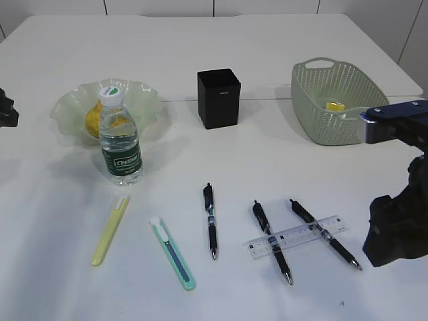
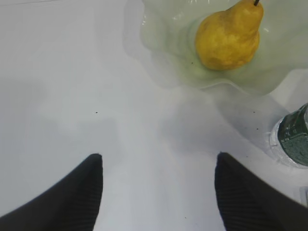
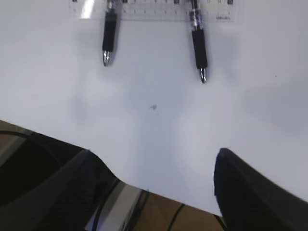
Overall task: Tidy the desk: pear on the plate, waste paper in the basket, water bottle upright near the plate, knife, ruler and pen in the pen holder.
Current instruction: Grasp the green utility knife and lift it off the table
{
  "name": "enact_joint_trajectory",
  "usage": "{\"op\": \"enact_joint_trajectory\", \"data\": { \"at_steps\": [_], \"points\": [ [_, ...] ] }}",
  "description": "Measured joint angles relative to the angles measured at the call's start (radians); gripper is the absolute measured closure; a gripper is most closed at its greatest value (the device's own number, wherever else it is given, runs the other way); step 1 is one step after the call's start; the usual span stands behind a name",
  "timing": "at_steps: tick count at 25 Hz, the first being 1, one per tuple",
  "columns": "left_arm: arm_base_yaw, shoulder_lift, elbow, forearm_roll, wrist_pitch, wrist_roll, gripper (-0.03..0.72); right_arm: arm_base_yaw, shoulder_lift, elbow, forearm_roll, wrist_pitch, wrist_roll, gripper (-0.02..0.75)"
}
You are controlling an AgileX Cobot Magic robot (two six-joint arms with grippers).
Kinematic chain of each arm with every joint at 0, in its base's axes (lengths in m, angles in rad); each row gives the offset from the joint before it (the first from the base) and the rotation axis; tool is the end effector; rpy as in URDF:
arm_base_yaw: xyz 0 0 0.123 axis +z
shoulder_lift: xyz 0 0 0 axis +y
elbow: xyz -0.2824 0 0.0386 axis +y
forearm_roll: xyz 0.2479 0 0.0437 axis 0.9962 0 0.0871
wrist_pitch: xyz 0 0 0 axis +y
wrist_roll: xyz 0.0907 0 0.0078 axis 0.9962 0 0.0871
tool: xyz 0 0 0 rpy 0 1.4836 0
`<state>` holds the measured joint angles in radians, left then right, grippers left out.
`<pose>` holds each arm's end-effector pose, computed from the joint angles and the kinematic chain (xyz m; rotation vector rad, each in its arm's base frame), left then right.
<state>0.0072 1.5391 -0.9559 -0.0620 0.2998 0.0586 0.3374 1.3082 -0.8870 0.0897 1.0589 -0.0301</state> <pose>0.3243 0.0007 0.2414 -0.0004 2.3660 -0.0185 0.2092 0.0809 0.2549 -0.4893 2.9336 0.1613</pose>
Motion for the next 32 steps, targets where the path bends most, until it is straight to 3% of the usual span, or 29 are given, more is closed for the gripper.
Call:
{"op": "enact_joint_trajectory", "data": {
  "at_steps": [11,18,26,32],
  "points": [
    [0.0,0.0,0.0,0.0,0.014,0.0,0.173,0.0,0.144,-0.139,-0.023,0.147,0.005,0.171],
    [0.0,0.0,0.0,0.0,0.023,0.0,0.173,0.0,0.216,-0.281,-0.013,0.154,0.005,0.171],
    [0.0,0.0,0.0,0.0,0.035,0.0,0.173,0.0,0.276,-0.319,0.069,0.154,0.005,0.172],
    [0.0,0.0,0.0,0.0,0.037,0.0,0.173,0.068,0.298,-0.321,0.073,0.134,0.005,0.172]
  ]
}}
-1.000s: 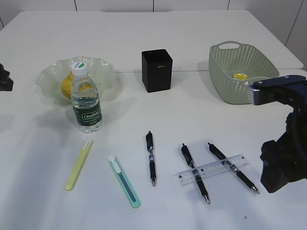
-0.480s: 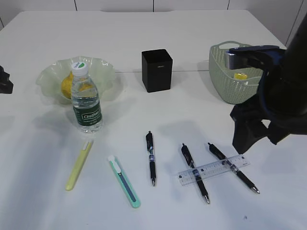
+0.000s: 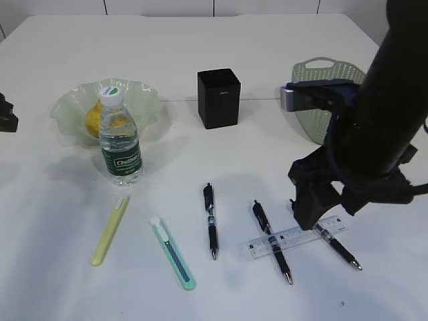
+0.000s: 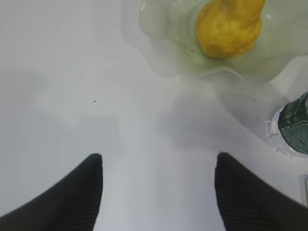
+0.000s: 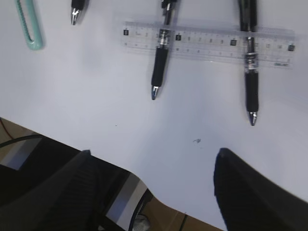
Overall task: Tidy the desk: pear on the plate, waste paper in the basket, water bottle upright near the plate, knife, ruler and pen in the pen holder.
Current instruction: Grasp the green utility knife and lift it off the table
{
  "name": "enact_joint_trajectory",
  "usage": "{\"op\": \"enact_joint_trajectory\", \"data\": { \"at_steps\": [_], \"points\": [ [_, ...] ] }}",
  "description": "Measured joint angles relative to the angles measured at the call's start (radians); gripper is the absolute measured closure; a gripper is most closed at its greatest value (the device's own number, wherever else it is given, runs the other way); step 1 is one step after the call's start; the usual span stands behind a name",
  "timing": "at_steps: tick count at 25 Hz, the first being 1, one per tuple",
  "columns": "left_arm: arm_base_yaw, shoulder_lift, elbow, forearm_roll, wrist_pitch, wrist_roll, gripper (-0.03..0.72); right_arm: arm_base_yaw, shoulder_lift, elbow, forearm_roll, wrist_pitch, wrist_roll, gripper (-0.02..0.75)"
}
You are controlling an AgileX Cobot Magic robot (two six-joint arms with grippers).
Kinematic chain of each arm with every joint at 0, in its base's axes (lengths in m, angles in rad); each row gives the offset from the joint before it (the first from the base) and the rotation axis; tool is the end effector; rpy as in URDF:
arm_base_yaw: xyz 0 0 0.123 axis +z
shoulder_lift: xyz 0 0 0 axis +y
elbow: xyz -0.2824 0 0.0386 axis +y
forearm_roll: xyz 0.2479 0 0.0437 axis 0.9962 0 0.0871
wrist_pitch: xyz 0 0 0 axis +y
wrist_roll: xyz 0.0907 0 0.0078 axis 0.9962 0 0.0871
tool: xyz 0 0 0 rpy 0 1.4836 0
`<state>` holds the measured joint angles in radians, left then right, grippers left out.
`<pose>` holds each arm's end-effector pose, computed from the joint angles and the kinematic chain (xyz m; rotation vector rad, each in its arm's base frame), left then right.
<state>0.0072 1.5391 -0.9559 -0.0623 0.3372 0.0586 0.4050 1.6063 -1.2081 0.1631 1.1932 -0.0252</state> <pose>0.3218 0.0004 0.2390 0.0007 2.4033 -0.0215 0.2706 0.1310 0.2582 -0.5769 3.0408 0.2533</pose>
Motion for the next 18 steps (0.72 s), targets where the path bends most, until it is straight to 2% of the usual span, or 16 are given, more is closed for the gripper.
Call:
{"op": "enact_joint_trajectory", "data": {
  "at_steps": [7,14,18],
  "points": [
    [0.0,0.0,0.0,-0.004,0.019,0.0,0.185,0.064,0.078,-0.066,0.03,-0.002,0.0,0.172],
    [0.0,0.0,0.0,-0.007,0.023,0.0,0.188,0.076,0.148,-0.216,0.063,0.009,0.0,0.17],
    [0.0,0.0,0.0,-0.008,0.025,0.0,0.189,0.127,0.216,-0.3,0.055,0.021,0.0,0.17]
  ]
}}
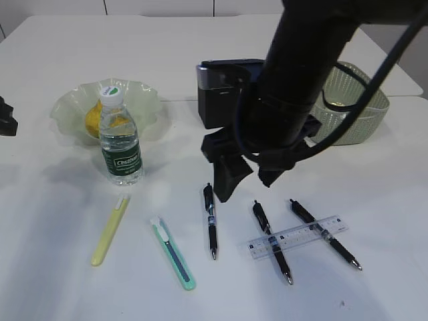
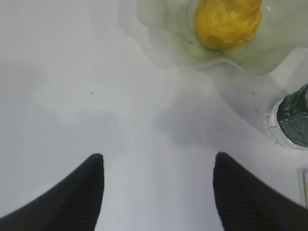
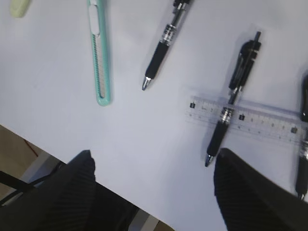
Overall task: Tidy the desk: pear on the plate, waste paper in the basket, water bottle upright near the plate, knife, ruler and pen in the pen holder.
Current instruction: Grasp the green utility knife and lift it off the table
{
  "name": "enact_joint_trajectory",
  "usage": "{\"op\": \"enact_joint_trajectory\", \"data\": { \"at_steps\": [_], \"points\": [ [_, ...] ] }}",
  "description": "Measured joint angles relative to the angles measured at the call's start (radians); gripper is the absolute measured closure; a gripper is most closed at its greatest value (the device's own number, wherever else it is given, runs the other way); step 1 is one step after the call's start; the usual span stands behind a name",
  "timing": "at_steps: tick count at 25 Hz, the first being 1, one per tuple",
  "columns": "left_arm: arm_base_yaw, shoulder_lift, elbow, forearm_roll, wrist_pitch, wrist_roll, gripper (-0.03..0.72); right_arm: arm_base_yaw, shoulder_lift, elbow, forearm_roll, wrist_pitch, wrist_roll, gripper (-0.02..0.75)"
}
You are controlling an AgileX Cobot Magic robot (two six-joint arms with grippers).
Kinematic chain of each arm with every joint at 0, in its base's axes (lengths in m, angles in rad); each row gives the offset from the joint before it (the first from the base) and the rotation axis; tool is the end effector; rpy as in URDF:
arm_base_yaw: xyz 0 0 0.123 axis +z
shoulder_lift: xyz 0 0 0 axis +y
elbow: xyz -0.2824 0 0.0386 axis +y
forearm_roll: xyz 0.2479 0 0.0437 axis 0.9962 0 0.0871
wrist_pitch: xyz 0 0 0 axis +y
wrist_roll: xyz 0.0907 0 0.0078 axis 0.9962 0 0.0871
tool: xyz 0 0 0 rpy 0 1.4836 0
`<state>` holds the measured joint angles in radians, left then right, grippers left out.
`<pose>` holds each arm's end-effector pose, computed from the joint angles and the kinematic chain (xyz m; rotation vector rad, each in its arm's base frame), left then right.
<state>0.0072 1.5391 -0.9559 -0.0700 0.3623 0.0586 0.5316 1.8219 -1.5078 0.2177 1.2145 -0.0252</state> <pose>0.3201 0.0000 0.2375 -0.0059 2.4281 -0.0300 0.3086 0.2029 0.2636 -0.7451 2.9558 0.3588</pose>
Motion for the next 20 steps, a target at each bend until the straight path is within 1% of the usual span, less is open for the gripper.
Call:
{"op": "enact_joint_trajectory", "data": {
  "at_steps": [5,13,17,20],
  "points": [
    [0.0,0.0,0.0,0.0,0.0,0.0,0.204,0.069,0.085,-0.089,-0.009,0.004,0.0,0.171],
    [0.0,0.0,0.0,-0.002,0.0,0.0,0.207,0.075,0.116,-0.116,-0.02,-0.003,0.0,0.171],
    [0.0,0.0,0.0,-0.002,0.001,0.0,0.208,0.075,0.116,-0.116,-0.015,-0.069,0.0,0.171],
    [0.0,0.0,0.0,-0.002,0.002,0.0,0.216,0.075,0.12,-0.116,0.023,-0.153,0.0,0.171]
  ]
}}
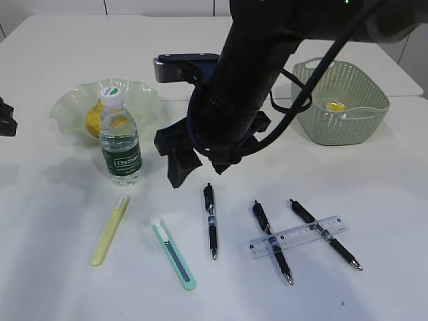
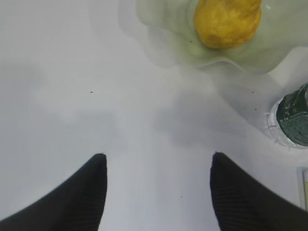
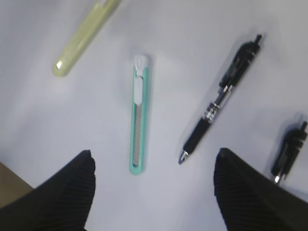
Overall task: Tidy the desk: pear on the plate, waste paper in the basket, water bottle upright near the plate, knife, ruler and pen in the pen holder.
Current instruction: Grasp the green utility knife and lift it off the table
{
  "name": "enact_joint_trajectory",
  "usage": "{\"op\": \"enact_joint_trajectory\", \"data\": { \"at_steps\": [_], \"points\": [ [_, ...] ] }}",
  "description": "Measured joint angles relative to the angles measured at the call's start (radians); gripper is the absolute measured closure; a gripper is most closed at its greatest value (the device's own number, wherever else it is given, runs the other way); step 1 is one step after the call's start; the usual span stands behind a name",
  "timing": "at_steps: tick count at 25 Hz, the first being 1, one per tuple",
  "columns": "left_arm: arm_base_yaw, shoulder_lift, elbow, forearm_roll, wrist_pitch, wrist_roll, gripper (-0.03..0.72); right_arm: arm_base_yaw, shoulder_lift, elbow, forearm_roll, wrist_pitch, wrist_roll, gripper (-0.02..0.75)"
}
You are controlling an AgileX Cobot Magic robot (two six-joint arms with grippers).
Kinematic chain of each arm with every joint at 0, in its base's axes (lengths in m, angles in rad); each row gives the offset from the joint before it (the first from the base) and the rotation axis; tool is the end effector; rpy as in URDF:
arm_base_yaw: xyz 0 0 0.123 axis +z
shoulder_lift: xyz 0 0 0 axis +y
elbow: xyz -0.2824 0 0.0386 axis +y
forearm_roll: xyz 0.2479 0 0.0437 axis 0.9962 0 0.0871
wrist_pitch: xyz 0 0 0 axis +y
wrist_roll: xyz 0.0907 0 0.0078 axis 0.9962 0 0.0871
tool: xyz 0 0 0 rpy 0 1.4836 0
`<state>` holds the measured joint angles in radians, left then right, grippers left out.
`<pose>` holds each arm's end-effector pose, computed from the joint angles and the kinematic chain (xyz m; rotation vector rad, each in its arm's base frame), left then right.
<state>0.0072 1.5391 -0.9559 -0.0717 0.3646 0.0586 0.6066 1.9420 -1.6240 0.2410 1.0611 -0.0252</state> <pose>0.3199 0.0000 0.2374 -0.0074 2.4304 -0.0316 0.3285 0.2510 0.2508 -0.7806 2.8022 0.4343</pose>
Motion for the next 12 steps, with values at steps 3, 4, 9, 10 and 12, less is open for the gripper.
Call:
{"op": "enact_joint_trajectory", "data": {
  "at_steps": [3,4,9,10,12],
  "points": [
    [0.0,0.0,0.0,0.0,0.002,0.0,0.22,0.0,0.021,-0.003,0.02,-0.043,0.0,0.171],
    [0.0,0.0,0.0,0.0,0.003,0.0,0.22,0.0,0.034,-0.003,0.02,-0.047,0.0,0.171],
    [0.0,0.0,0.0,0.0,0.005,0.0,0.221,0.002,0.102,-0.031,0.018,-0.033,-0.012,0.171],
    [0.0,0.0,0.0,0.0,0.005,0.0,0.221,0.004,0.111,-0.04,0.018,-0.029,-0.014,0.171],
    [0.0,0.0,0.0,0.0,0.005,0.0,0.221,0.01,0.121,-0.057,0.018,-0.028,-0.016,0.171]
  ]
}}
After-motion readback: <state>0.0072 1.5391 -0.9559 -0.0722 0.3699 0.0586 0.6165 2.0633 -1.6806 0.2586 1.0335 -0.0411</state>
